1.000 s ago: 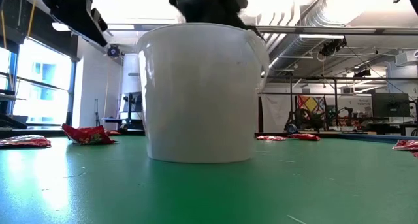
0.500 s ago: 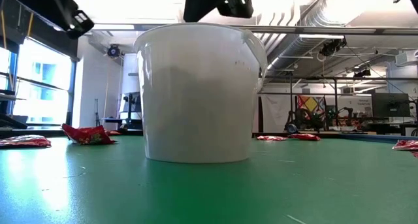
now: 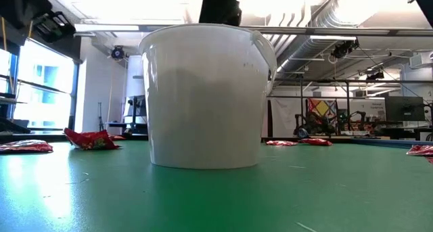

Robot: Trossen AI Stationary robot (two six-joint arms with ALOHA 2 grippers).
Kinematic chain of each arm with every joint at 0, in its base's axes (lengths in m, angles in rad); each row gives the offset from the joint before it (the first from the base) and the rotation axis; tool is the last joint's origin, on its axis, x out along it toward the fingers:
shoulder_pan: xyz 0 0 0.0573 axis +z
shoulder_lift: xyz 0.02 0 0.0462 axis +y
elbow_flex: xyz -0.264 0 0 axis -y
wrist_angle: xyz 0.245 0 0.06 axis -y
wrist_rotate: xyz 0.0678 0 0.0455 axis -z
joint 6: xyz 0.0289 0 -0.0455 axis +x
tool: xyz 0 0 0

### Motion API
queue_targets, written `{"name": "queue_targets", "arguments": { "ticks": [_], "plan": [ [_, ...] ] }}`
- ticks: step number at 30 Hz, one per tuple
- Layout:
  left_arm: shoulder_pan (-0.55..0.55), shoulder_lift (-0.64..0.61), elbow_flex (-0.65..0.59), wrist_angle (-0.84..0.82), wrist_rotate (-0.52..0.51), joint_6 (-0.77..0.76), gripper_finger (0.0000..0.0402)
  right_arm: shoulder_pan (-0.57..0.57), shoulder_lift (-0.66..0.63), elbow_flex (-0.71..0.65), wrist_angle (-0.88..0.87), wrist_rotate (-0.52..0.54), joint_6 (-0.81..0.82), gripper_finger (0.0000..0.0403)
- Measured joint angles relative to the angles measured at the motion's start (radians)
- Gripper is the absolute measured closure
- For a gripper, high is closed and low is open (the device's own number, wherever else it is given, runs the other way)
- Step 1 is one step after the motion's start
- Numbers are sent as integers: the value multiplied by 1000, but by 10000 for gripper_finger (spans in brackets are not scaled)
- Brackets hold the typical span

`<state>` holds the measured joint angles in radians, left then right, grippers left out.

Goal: Sort candy by brand, put in halloween buckets
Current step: Put the yellow candy into the white bucket

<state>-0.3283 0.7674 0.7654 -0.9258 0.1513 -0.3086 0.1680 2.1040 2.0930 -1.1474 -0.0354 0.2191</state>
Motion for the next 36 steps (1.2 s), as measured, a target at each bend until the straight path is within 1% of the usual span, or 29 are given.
{"name": "queue_targets", "arguments": {
  "ticks": [6,10,13,16,21,25,28,31,36],
  "plan": [
    [-126,1,0,3,-3,-114,400,-25,-48,-3,-25,-4,-106,403],
    [-220,26,0,1,-7,-184,400,-46,-115,-65,-2,-7,-147,403],
    [-287,58,0,3,-8,-237,400,-59,-177,-161,53,-11,-146,403],
    [-350,97,0,4,-7,-278,400,-61,-249,-281,160,-10,-117,403],
    [-435,156,0,33,-5,-341,400,-57,-376,-485,356,-3,-14,403],
    [-480,202,0,81,8,-412,399,-49,-467,-613,455,31,73,403],
    [-500,247,0,94,23,-469,388,-37,-514,-676,489,61,111,403],
    [-516,303,0,92,29,-526,366,-30,-541,-706,500,88,123,403],
    [-530,385,0,127,69,-529,324,-28,-543,-715,509,95,121,403]
  ]
}}
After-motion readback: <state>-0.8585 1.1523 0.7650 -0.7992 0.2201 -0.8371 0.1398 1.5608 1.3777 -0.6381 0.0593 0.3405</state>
